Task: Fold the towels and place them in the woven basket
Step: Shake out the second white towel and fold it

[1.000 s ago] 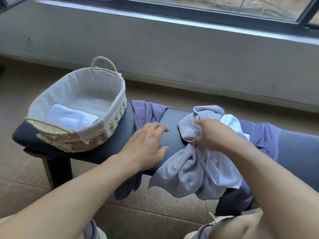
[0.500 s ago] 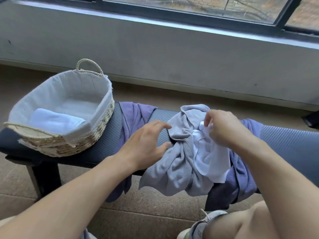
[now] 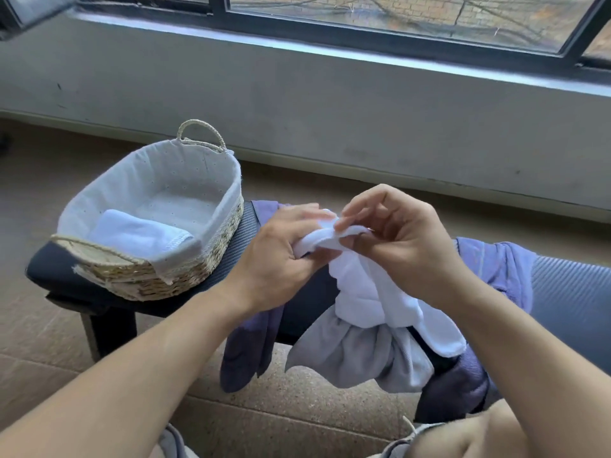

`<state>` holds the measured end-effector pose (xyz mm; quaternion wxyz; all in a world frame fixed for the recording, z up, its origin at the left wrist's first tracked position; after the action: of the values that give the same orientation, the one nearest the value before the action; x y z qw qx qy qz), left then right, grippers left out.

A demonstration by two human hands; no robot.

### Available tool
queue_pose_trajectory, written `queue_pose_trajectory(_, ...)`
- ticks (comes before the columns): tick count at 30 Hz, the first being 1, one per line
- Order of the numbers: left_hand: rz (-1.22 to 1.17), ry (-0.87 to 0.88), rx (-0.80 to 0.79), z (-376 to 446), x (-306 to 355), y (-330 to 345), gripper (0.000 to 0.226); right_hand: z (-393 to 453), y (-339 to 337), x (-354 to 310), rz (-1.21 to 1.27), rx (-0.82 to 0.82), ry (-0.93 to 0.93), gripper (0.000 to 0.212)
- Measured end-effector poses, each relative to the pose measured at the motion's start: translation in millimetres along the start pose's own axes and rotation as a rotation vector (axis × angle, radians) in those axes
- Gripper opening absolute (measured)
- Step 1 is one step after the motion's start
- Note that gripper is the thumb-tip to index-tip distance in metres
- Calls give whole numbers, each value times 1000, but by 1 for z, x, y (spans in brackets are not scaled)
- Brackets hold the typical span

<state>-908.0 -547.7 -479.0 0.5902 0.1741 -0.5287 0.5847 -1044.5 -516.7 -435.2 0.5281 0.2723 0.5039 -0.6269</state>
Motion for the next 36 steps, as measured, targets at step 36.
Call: queue_pose_trajectory(36,-29,-406,303,-16,-30,-41,29,8,8,76,-190,-16,491,39)
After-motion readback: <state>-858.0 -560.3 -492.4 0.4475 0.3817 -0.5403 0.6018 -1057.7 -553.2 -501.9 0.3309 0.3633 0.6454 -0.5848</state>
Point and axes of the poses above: each hand's wrist, its own z-axis towards the middle knuckle, its own y-axis out of the palm, x = y × z, the point moved 9 cm from there along z, towards the middle knuckle, and after that the axes turned 7 degrees about -z, right-handed, at the moved point
